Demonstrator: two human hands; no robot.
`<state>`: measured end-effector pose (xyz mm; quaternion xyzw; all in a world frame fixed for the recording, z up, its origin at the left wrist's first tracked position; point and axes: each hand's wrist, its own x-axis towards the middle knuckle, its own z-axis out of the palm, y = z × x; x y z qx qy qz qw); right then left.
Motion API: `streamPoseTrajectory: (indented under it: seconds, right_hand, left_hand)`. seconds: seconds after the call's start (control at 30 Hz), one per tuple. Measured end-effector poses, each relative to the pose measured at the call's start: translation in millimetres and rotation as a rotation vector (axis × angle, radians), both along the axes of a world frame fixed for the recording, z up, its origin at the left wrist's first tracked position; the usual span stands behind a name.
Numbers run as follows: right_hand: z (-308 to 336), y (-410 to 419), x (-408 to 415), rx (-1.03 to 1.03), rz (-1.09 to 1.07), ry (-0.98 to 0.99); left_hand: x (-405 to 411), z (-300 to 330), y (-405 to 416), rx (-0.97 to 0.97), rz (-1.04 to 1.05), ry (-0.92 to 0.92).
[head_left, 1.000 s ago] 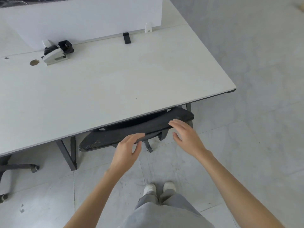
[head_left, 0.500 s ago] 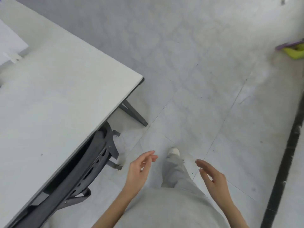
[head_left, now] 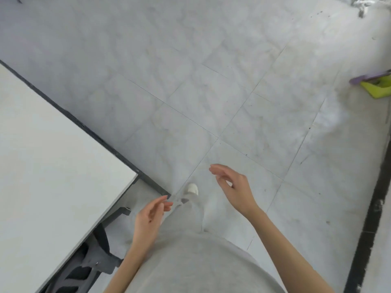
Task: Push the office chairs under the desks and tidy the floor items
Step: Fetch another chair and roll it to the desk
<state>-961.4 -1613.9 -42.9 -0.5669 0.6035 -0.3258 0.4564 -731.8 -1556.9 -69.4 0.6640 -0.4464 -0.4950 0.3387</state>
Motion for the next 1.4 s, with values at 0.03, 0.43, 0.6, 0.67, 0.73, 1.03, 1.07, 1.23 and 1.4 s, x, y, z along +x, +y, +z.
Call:
streamPoseTrajectory:
  seconds: [0.03, 0.43, 0.6, 0.67, 0.73, 1.03, 1.07, 1.23, 1.4]
  right_hand:
    - [-4, -26, -1, 0.007, -0.002, -0.005]
    - [-18, -282, -48, 0.216, -0.14, 0.05]
    - [-27, -406, -52, 0.187, -0.184, 0.018]
    - [-35, -472, -45, 0.19, -0.152, 0.006]
    - [-38, -547, -29, 0.194, -0.058, -0.003]
    - [24, -886, 141, 0.075, 0.52, -0.034]
    - [28, -914, 165, 0.061, 0.56, -0.04]
    - [7, -1018, 276, 0.047, 0.685, -0.038]
    - [-27, -1073, 350, 0.178, 0.646, 0.016]
  left_hand:
    - [-3, -6, -21, 0.01, 0.014, -0.008]
    - [-37, 26, -408, -0.162, -0.02, 0.068]
    - [-28, 37, -530, -0.22, 0.028, 0.067]
    - [-14, 25, -571, -0.188, 0.103, 0.051]
    - [5, 13, -604, -0.14, 0.216, 0.028]
    - [84, 12, -706, -0.02, 0.839, -0.059]
    - [92, 11, -719, -0.025, 0.889, -0.063]
    - [155, -9, -811, -0.038, 1.018, -0.042]
    - [273, -10, -928, -0.075, 0.962, -0.034]
